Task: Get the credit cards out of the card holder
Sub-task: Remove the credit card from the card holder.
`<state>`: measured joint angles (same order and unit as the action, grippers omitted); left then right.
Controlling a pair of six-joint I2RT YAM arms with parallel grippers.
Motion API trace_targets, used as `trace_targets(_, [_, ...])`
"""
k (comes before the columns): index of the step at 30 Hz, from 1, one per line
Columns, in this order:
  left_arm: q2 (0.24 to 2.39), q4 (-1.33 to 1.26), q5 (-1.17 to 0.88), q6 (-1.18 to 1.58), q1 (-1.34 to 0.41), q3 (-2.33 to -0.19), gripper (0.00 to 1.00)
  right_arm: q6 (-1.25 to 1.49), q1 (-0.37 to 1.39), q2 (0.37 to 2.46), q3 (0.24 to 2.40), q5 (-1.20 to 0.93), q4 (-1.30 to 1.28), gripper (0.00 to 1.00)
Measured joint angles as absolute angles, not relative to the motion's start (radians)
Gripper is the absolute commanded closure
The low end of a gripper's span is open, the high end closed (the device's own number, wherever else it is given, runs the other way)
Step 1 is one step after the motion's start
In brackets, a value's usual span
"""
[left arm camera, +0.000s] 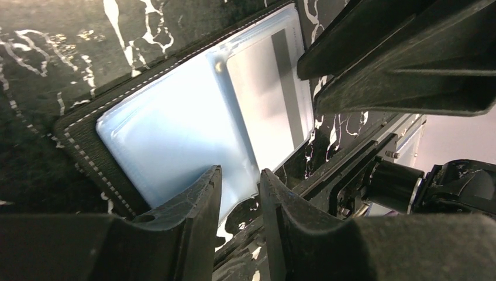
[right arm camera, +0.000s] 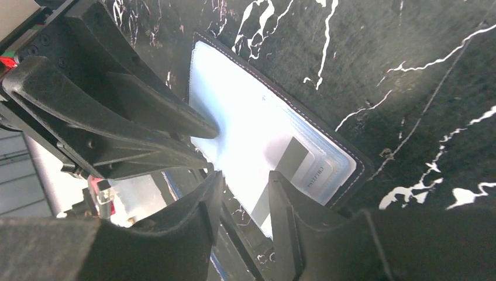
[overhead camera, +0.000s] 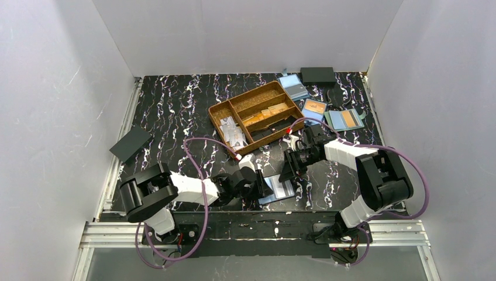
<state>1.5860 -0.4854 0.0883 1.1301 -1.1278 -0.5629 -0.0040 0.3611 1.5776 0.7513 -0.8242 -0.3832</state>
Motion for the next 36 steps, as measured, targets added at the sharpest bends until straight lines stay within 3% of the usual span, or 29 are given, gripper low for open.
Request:
trace_targets(21, [1.503, -0.437, 0.09, 1.071, -1.128, -0.574, 0.72, -0.012, 0.36, 1.561, 0.751, -0.746, -0.373, 0.64])
trace_targets(36, [1.654, -0.485, 0.088, 1.147, -1.101, -0.627, 0.74, 0.001, 0.353, 1.587, 0.753, -0.744, -0.37, 0.64])
